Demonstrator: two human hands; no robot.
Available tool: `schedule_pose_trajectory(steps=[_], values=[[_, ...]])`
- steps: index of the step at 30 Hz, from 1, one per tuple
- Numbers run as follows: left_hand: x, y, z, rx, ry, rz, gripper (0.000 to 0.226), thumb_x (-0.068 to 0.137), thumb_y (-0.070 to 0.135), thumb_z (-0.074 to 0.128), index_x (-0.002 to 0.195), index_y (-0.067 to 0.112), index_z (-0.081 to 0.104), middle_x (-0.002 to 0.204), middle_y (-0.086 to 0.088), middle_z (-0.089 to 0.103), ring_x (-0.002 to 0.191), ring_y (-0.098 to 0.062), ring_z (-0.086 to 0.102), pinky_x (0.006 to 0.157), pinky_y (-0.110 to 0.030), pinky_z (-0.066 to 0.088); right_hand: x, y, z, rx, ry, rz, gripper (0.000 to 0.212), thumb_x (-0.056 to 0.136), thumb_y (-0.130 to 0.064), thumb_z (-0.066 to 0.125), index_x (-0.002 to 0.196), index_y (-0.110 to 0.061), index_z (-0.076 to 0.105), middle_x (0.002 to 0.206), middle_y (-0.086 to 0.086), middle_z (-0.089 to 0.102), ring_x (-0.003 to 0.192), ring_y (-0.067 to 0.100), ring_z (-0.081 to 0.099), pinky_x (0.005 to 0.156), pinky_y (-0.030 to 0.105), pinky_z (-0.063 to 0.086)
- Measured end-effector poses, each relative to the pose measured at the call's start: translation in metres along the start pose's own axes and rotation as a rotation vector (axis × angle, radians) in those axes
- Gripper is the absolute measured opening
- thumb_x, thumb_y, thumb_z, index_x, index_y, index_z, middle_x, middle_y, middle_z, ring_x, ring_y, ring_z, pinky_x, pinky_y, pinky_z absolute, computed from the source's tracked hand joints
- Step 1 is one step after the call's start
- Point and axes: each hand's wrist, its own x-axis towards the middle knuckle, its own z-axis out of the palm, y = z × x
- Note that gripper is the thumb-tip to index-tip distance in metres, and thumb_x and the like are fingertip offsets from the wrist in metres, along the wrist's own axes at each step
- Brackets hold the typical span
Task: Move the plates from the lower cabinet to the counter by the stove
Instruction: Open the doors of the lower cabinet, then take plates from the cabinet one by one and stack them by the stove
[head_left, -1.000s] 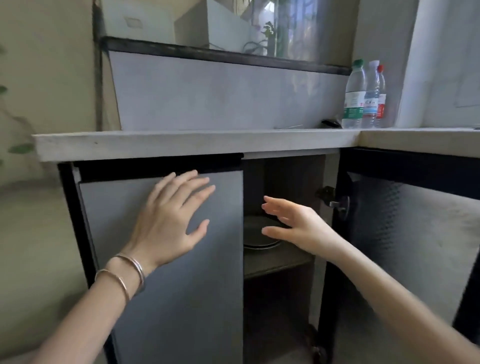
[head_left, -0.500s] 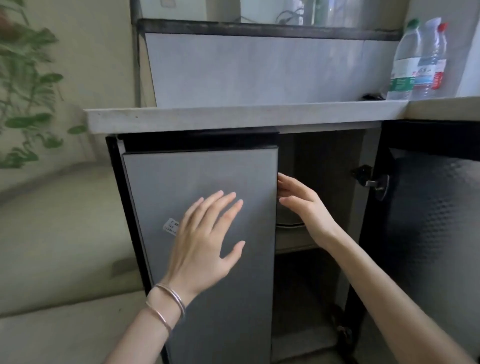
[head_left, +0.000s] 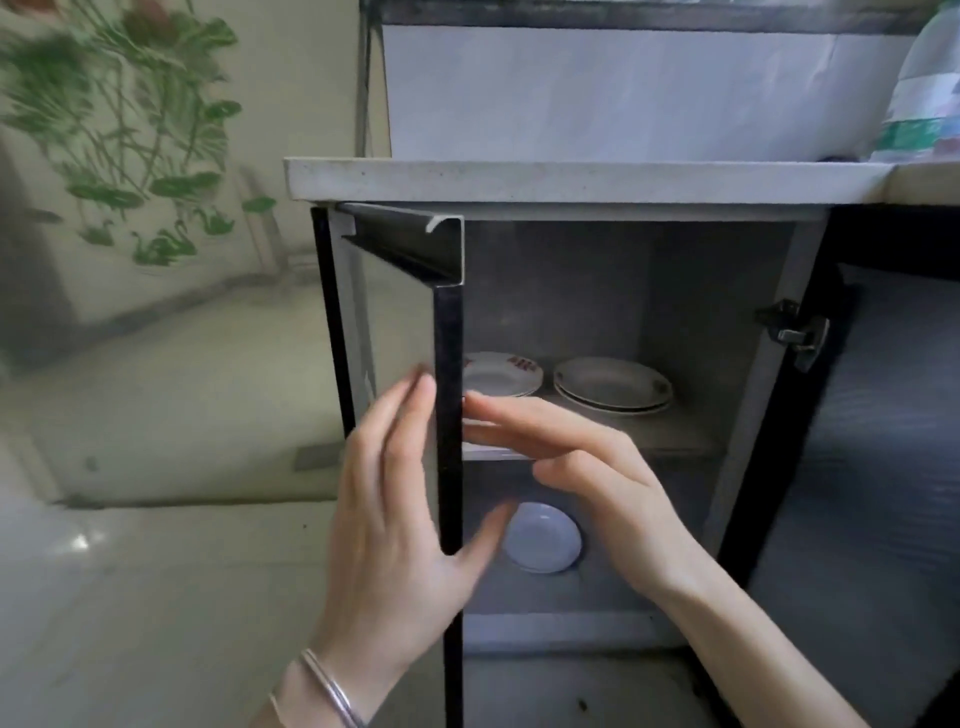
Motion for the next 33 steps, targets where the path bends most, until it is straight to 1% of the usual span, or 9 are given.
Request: schedule_pose_trajectory(steps=[3,6,10,13,17,20,23,27,33], values=[[-0.01,-0.018,-0.023,0.034,0.139,-0.072,0.07,0.08,0.021,0.064,0.14,0.016,0.027,0.138,-0.004,0.033,0.123,-0.03,0.047,0.101,-0.042,0.041,0.005,0.01,0.021,-0.029,-0.087,0.033,0.05,0.081,0.003,0.039,0.127,-0.006,0.055,0.13,0.0,0.059,0.124,0.008,0.049,0.103,0.019,0.034],[-0.016,-0.048,-0.049,0.098,0.222,-0.151,0.07,0.079,0.008,0.061,0.14,0.012,0.027,0.135,-0.005,0.035,0.124,-0.015,0.044,0.099,-0.033,0.043,0.013,0.027,0.038,0.007,-0.089,0.069,0.043,0.085,-0.006,0.045,0.125,-0.017,0.057,0.129,-0.011,0.059,0.123,0.002,0.048,0.102,0.016,0.035],[-0.017,-0.066,-0.078,0.098,0.208,-0.238,0.072,0.083,0.017,0.061,0.143,0.025,0.022,0.134,0.007,0.037,0.124,-0.002,0.044,0.097,-0.021,0.043,0.027,0.045,0.056,0.041,-0.087,0.058,0.039,0.085,-0.009,0.049,0.121,-0.019,0.061,0.125,-0.013,0.061,0.121,0.003,0.051,0.102,0.017,0.037],[-0.018,-0.061,-0.073,0.122,0.134,-0.164,0.072,0.083,0.019,0.06,0.142,0.026,0.02,0.138,0.002,0.037,0.125,-0.019,0.047,0.095,-0.038,0.047,0.04,0.05,0.068,0.016,-0.126,0.034,0.037,0.088,-0.007,0.051,0.121,-0.021,0.061,0.126,-0.014,0.06,0.121,0.003,0.051,0.103,0.017,0.035],[-0.02,-0.06,-0.073,0.169,0.199,-0.219,0.071,0.082,0.012,0.061,0.144,0.018,0.025,0.138,-0.001,0.036,0.129,-0.016,0.042,0.095,-0.039,0.046,0.048,0.051,0.067,0.022,-0.087,0.025,0.038,0.085,-0.012,0.051,0.121,-0.021,0.06,0.125,-0.013,0.061,0.12,0.004,0.052,0.102,0.017,0.037],[-0.023,-0.047,-0.071,0.31,0.246,-0.043,0.064,0.078,0.004,0.065,0.136,0.006,0.037,0.133,-0.007,0.038,0.128,-0.021,0.043,0.099,-0.039,0.044,0.046,0.054,0.053,0.022,-0.049,0.048,0.038,0.085,-0.011,0.052,0.12,-0.023,0.06,0.124,-0.013,0.062,0.119,0.003,0.053,0.1,0.014,0.038],[-0.024,-0.024,-0.047,0.413,0.273,0.156,0.051,0.076,0.002,0.067,0.124,0.008,0.052,0.127,-0.006,0.046,0.124,-0.023,0.045,0.101,-0.036,0.039,0.038,0.06,0.029,0.009,0.017,0.069,0.041,0.085,-0.009,0.053,0.124,-0.018,0.057,0.124,-0.01,0.062,0.119,0.003,0.053,0.097,0.012,0.039],[-0.008,-0.006,0.012,0.277,0.145,0.166,0.046,0.076,0.0,0.065,0.12,0.013,0.062,0.127,-0.003,0.055,0.124,-0.023,0.047,0.102,-0.036,0.037,0.02,0.068,-0.02,-0.042,0.138,0.094,0.041,0.085,-0.01,0.055,0.125,-0.018,0.057,0.123,-0.009,0.063,0.119,0.005,0.053,0.1,0.017,0.039],[0.018,-0.031,0.121,0.138,-0.16,-0.118,0.053,0.078,0.01,0.069,0.129,0.009,0.054,0.131,-0.006,0.055,0.128,-0.022,0.043,0.106,-0.036,0.036,-0.008,0.093,-0.104,-0.152,0.338,0.201,0.038,0.088,0.0,0.057,0.121,-0.018,0.06,0.117,-0.009,0.066,0.114,0.0,0.056,0.093,0.011,0.042]])
